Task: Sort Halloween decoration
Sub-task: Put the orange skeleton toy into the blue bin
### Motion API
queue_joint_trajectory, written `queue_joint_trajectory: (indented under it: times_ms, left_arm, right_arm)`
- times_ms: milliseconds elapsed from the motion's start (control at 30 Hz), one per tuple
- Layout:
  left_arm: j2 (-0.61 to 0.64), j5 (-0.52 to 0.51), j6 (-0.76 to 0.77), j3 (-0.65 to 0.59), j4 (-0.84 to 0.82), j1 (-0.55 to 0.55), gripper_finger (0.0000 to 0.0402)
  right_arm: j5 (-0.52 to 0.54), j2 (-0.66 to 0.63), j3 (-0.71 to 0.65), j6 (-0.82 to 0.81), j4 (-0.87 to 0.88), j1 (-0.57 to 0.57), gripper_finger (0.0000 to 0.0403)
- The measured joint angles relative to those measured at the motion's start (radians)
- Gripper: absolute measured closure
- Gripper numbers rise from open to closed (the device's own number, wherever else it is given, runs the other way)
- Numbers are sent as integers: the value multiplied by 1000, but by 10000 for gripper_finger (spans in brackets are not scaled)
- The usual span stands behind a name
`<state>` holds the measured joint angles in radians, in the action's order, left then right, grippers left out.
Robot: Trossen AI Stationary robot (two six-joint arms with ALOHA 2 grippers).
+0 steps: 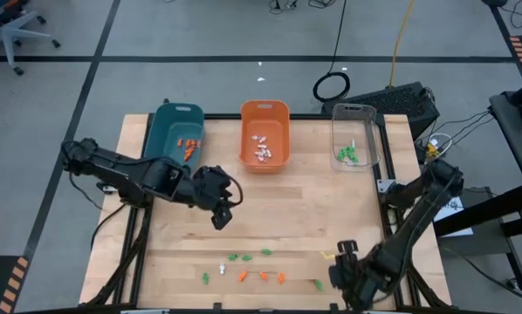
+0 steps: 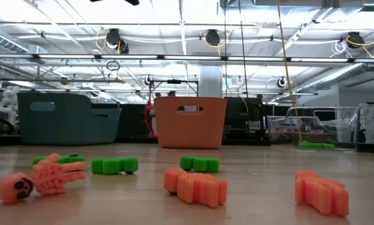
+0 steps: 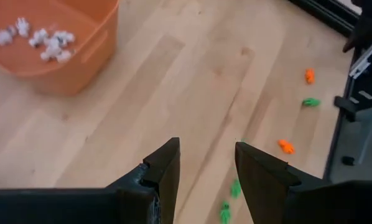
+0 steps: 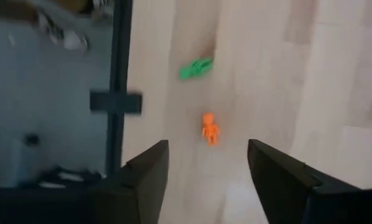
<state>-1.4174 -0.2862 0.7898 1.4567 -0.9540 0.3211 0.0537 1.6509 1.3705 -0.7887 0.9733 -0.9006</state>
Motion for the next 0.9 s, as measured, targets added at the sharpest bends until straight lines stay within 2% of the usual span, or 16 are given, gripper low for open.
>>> queue_joint_trajectory:
  times_ms: [167, 433, 633, 900]
  left_arm:
    - [3, -1, 114, 0, -53, 74, 244]
    - [3, -39, 298, 0, -85, 184, 244]
    - [3, -52, 342, 0, -85, 226, 244]
    - [3, -53, 356, 0, -88, 233, 244]
  right_arm:
    - [24, 88, -10, 105, -4, -63, 175]
    - [47, 171, -68, 123, -53, -62, 184]
    - [53, 172, -157, 91, -224, -49, 194]
    - [49, 172, -217, 43, -240, -49, 200]
